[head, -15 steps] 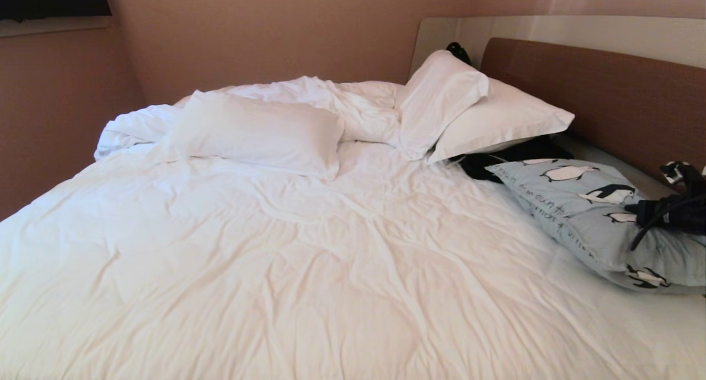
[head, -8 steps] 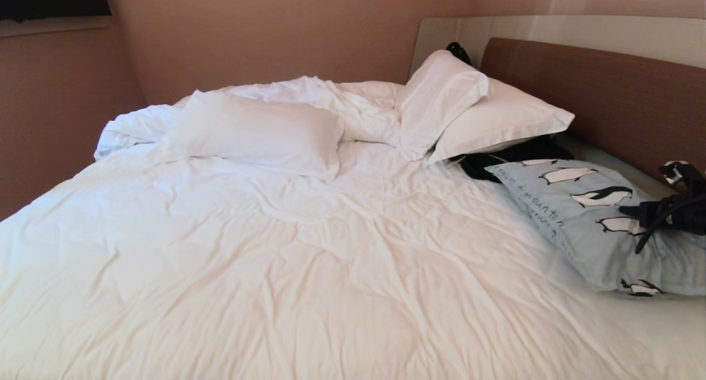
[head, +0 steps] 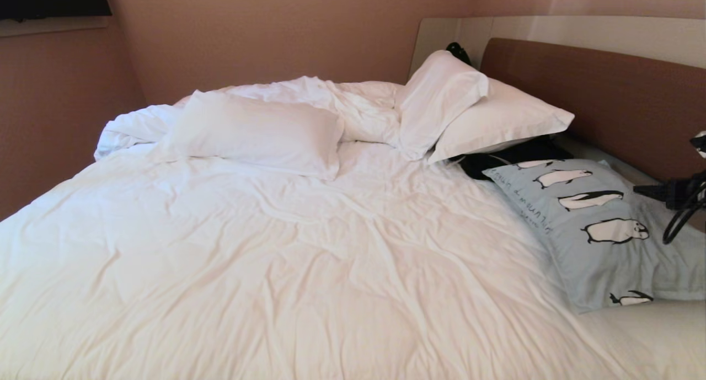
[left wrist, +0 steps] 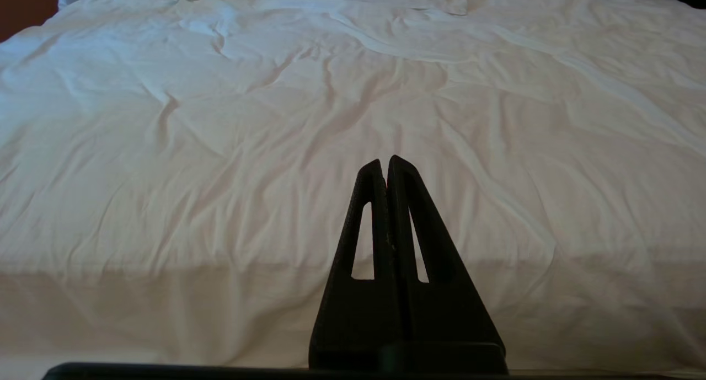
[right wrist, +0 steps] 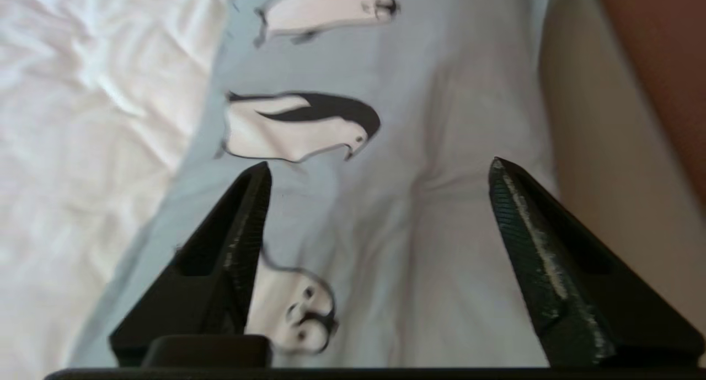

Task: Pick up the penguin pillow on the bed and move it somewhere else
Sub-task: Place the pillow at the bedside

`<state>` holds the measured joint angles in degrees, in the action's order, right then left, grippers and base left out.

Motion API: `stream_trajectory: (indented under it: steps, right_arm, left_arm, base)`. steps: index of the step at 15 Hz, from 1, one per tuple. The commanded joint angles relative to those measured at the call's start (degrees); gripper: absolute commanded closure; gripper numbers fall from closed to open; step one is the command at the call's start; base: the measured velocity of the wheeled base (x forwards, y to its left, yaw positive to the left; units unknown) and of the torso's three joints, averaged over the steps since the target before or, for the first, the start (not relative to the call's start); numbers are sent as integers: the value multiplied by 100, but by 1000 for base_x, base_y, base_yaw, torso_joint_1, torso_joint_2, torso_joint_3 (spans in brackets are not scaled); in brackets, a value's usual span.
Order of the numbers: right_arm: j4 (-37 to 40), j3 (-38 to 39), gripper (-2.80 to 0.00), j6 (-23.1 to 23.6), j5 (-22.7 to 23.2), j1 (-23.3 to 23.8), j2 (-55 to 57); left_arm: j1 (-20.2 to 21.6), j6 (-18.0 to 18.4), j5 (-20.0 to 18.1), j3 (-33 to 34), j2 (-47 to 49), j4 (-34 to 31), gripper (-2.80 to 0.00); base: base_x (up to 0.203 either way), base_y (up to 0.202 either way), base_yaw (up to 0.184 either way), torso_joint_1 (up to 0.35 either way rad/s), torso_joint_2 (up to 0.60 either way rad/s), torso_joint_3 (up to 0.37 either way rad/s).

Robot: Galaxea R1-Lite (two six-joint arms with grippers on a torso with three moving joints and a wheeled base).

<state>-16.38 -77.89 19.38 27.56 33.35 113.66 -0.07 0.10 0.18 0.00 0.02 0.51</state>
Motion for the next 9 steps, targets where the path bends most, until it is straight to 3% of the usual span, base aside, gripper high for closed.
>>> stream_trajectory:
  steps: [1, 3, 4, 7, 9]
  right_arm:
    - [-289, 343, -280, 28, 111, -12, -657]
    - [-694, 587, -280, -319, 325, -59, -894]
    - [-841, 612, 0, -584, 343, -95, -920]
    - [-1180, 550, 0, -1408, 326, -276, -951]
    - [-1278, 599, 0, -1626, 271, -561, -1043]
  left_arm:
    - [-1, -1, 8, 0, -2, 2, 0]
    - [-1, -1, -1, 0, -2, 2, 0]
    - [-1, -1, 3, 0, -2, 2, 0]
    - [-1, -1, -1, 0, -2, 2, 0]
    - [-1, -1, -1, 0, -2, 2, 0]
  base:
    - [0, 0, 0, 0, 0, 0]
    - [0, 0, 0, 0, 0, 0]
    - [0, 0, 0, 0, 0, 0]
    - [0, 0, 0, 0, 0, 0]
    - [0, 0, 0, 0, 0, 0]
